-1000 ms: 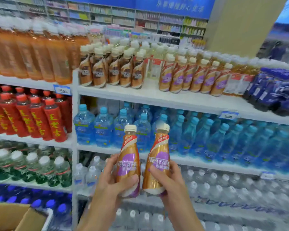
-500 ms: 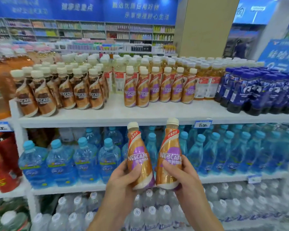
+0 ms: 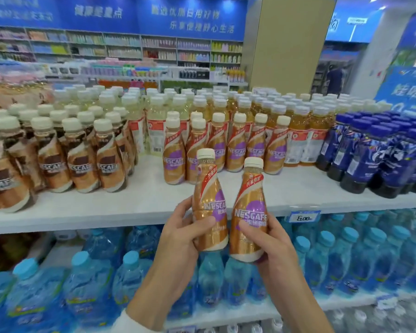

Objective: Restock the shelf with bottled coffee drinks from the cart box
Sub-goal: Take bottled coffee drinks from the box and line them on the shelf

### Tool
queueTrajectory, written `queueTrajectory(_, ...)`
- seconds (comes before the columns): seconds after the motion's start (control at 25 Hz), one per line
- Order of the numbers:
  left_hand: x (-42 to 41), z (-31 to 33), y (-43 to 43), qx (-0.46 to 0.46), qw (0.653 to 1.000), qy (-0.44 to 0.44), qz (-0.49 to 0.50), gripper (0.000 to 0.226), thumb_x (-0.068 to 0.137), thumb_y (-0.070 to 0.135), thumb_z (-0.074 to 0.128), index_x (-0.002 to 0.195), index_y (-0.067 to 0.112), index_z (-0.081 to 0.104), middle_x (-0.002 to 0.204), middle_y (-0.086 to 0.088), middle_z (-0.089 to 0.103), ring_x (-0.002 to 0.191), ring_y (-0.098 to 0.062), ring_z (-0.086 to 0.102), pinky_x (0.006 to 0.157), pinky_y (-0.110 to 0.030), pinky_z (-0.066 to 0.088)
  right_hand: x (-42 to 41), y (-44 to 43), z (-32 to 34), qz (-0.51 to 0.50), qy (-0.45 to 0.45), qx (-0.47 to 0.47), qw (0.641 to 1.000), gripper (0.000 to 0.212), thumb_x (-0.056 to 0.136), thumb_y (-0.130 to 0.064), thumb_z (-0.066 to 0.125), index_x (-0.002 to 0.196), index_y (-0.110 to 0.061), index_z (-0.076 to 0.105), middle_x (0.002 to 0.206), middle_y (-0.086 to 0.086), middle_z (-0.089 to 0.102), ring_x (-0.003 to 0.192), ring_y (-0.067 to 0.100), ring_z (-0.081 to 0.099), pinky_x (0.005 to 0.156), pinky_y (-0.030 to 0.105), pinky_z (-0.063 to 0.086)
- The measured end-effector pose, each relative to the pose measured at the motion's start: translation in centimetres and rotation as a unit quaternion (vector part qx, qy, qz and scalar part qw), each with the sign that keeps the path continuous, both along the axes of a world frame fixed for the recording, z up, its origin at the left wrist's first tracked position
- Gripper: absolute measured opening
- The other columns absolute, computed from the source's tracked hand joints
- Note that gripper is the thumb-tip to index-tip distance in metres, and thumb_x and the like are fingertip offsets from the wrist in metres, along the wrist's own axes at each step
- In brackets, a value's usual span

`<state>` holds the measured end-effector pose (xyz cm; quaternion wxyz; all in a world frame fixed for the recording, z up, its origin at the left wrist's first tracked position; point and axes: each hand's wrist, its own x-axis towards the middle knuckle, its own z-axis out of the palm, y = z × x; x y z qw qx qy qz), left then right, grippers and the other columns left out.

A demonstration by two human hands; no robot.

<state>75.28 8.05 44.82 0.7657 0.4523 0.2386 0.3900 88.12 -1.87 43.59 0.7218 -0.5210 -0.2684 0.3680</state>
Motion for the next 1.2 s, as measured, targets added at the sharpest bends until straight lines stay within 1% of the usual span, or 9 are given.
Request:
queueTrajectory(0.24, 6.1, 2.6, 3.9, 0.17, 0.98, 0.081, 0.065, 0.056, 0.077, 0.003, 0.08, 0.125, 0.025, 0.062, 0.112, 0.009, 0.075, 0.101, -0.004, 0.07, 0.079, -0.02, 0.058, 5.8, 4.3, 3.3, -0.012, -0.098, 0.007, 0.995, 0.045, 0.082, -0.018, 0.079, 0.123, -0.024, 0.062, 0.107, -0.005, 0.076, 0.094, 0.011, 0.074, 0.067, 0.02, 0.057)
queueTrajectory(0.4, 9.3, 2.4, 6.7, 0.212, 0.967, 0.118, 0.073, 0.064, 0.083, 0.002, 0.076, 0.138, 0.024, 0.053, 0.123, 0.008, 0.069, 0.112, -0.008, 0.066, 0.094, -0.03, 0.056, 9.9, 7.3, 4.3, -0.007, -0.16, -0.012, 0.987, 0.056, 0.083, -0.018, 0.08, 0.131, -0.029, 0.053, 0.113, -0.01, 0.07, 0.092, 0.002, 0.069, 0.064, 0.018, 0.057)
queueTrajectory(0.48, 10.0, 1.7, 7.5, 0.218, 0.965, 0.133, 0.068, 0.063, 0.086, 0.001, 0.073, 0.139, 0.027, 0.051, 0.128, 0.007, 0.065, 0.115, -0.006, 0.064, 0.098, -0.032, 0.054, 11.4, 8.3, 4.2, 0.019, -0.165, -0.019, 0.986, 0.057, 0.085, -0.016, 0.078, 0.133, -0.03, 0.051, 0.113, -0.013, 0.07, 0.096, 0.002, 0.068, 0.069, 0.02, 0.057)
queueTrajectory(0.6, 10.4, 0.6, 7.8, 0.24, 0.958, 0.15, 0.054, 0.061, 0.088, -0.004, 0.068, 0.131, 0.035, 0.047, 0.129, 0.013, 0.061, 0.108, 0.01, 0.062, 0.085, -0.014, 0.053, 13.2, 9.2, 2.7, 0.062, -0.161, -0.022, 0.985, 0.058, 0.083, -0.011, 0.078, 0.131, -0.031, 0.054, 0.117, -0.01, 0.072, 0.104, 0.004, 0.069, 0.089, 0.03, 0.057)
queueTrajectory(0.72, 10.2, -0.2, 8.0, 0.258, 0.95, 0.169, 0.052, 0.064, 0.091, 0.001, 0.067, 0.141, 0.032, 0.043, 0.139, 0.01, 0.056, 0.12, 0.006, 0.056, 0.098, -0.019, 0.051, 13.9, 9.5, 1.7, 0.098, -0.17, -0.026, 0.98, 0.058, 0.084, -0.015, 0.078, 0.132, -0.036, 0.052, 0.122, -0.012, 0.07, 0.115, 0.009, 0.066, 0.101, 0.037, 0.053)
queueTrajectory(0.8, 10.0, -0.5, 7.4, 0.282, 0.938, 0.193, 0.061, 0.065, 0.09, 0.01, 0.071, 0.144, 0.032, 0.041, 0.139, 0.014, 0.055, 0.122, 0.006, 0.054, 0.103, -0.023, 0.049, 13.8, 9.0, 1.7, 0.107, -0.183, -0.032, 0.977, 0.058, 0.087, -0.02, 0.076, 0.135, -0.036, 0.048, 0.123, -0.016, 0.068, 0.114, 0.002, 0.064, 0.095, 0.027, 0.055)
queueTrajectory(0.92, 10.4, -0.6, 5.6, 0.341, 0.886, 0.269, 0.163, 0.077, 0.073, 0.038, 0.087, 0.137, 0.037, 0.045, 0.128, 0.023, 0.052, 0.115, 0.006, 0.054, 0.09, -0.016, 0.051, 13.1, 7.7, 1.7, 0.042, -0.248, -0.048, 0.967, 0.063, 0.083, -0.031, 0.079, 0.135, -0.036, 0.042, 0.123, -0.021, 0.06, 0.106, -0.01, 0.061, 0.079, 0.013, 0.054)
queueTrajectory(1.04, 11.1, -1.1, 4.9, 0.32, 0.87, 0.29, 0.237, 0.076, 0.064, 0.048, 0.09, 0.127, 0.035, 0.049, 0.12, 0.016, 0.056, 0.108, -0.002, 0.059, 0.091, -0.028, 0.056, 12.3, 7.2, 1.0, -0.042, -0.305, -0.071, 0.949, 0.067, 0.075, -0.044, 0.084, 0.131, -0.035, 0.047, 0.12, -0.02, 0.061, 0.107, -0.003, 0.061, 0.085, 0.021, 0.055)
queueTrajectory(1.2, 11.4, -1.2, 5.5, 0.291, 0.879, 0.298, 0.233, 0.064, 0.071, 0.034, 0.088, 0.124, 0.031, 0.052, 0.117, 0.011, 0.067, 0.104, -0.005, 0.065, 0.092, -0.032, 0.058, 12.3, 8.4, 0.4, -0.084, -0.355, -0.097, 0.926, 0.063, 0.075, -0.041, 0.085, 0.127, -0.034, 0.05, 0.119, -0.015, 0.063, 0.106, 0.004, 0.062, 0.092, 0.035, 0.057)
